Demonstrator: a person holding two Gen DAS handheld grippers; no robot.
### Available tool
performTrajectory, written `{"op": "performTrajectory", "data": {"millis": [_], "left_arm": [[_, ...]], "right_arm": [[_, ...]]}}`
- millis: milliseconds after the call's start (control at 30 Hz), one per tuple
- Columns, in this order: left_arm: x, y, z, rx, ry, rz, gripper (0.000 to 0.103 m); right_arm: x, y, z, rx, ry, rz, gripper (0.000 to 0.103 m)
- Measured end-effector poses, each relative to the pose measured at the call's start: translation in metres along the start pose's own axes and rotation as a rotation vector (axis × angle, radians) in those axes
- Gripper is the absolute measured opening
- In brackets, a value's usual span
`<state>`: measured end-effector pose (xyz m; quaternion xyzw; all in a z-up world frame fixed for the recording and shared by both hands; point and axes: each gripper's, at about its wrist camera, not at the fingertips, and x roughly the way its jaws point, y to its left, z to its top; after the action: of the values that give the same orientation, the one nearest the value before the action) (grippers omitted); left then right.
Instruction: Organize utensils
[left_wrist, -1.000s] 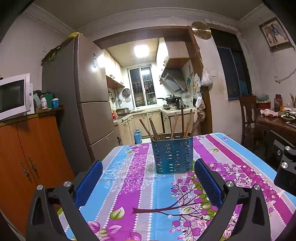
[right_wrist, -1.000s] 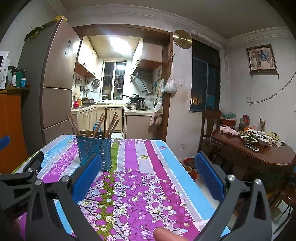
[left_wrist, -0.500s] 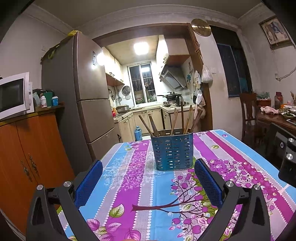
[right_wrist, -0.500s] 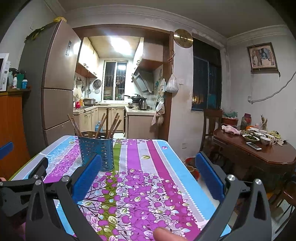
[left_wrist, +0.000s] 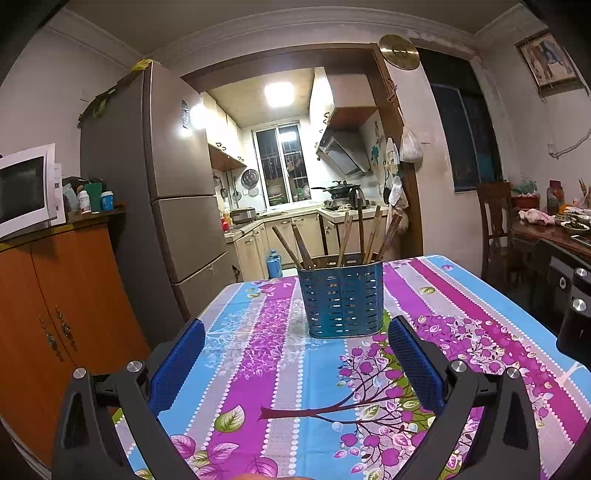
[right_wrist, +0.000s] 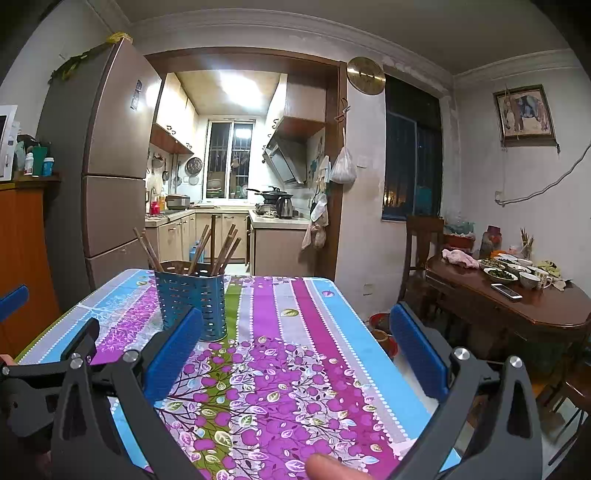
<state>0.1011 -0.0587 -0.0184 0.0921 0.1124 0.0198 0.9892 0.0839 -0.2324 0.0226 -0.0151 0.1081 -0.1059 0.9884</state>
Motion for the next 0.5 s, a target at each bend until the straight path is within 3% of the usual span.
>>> {"op": "performTrajectory", "data": {"millis": [500], "left_arm": [[0.0000,-0.0003,0.0000,0.000,-0.004,0.001,0.099]], "right_arm": [[0.0001,-0.0016,0.0034,-0.013,-0.004,0.005,0.098]]}}
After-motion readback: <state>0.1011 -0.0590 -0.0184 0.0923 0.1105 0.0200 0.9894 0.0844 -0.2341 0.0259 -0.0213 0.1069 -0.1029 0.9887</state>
